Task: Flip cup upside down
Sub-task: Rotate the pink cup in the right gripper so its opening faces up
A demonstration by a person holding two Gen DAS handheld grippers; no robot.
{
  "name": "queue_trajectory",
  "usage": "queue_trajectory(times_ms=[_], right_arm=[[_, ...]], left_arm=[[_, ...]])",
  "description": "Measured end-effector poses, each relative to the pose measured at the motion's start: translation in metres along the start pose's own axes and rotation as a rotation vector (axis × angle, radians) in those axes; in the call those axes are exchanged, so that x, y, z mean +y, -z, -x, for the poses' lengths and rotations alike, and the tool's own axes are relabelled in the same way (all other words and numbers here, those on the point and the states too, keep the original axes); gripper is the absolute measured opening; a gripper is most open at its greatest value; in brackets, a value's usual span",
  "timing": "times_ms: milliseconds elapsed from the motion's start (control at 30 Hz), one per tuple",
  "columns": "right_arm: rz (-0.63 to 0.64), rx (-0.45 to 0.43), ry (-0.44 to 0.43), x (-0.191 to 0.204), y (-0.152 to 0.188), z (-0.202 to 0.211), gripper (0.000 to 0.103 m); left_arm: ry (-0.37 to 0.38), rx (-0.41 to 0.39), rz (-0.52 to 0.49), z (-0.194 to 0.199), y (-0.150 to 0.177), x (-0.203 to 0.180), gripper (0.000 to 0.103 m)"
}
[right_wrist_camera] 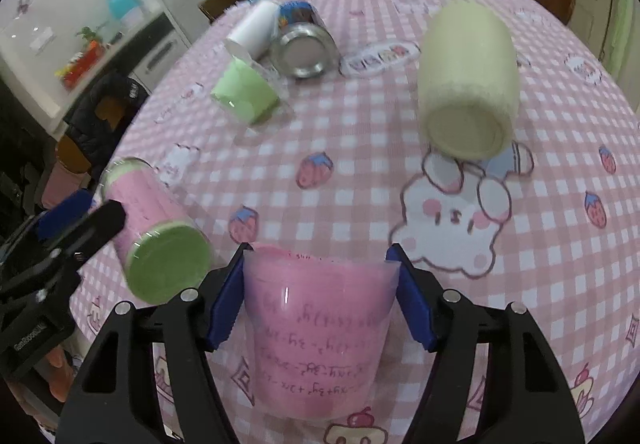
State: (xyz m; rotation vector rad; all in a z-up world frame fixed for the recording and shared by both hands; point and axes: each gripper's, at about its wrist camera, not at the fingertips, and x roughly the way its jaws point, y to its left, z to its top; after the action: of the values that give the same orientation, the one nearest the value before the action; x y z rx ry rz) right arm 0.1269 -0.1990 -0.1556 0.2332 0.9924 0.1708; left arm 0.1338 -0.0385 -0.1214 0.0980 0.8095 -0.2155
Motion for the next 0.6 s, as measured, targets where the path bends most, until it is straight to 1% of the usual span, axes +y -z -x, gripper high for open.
queue_trajectory(times_ms=[100,167,267,600], right_arm=[[0.062,-0.065,0.049,0.007,-0.002,0.012,0.065],[0.082,-0.106,0.067,0.01,-0.003,0.019,0.065],[0.114,-0.143,0.091,0.013,-0.004,0.024,0.065],[0.156,-0.133,0.117,0.017,0.0,0.015,0.065]], left_arm=[[-0.004,-0.005,0.008,0.0,-0.002,0.001,0.074],[-0.003,-0.006,0.011,0.0,-0.004,0.001,0.074],[-0.008,-0.011,0.012,0.0,-0.005,0.0,0.074],[-0.006,-0.008,0.005,0.0,-0.003,-0.005,0.074]])
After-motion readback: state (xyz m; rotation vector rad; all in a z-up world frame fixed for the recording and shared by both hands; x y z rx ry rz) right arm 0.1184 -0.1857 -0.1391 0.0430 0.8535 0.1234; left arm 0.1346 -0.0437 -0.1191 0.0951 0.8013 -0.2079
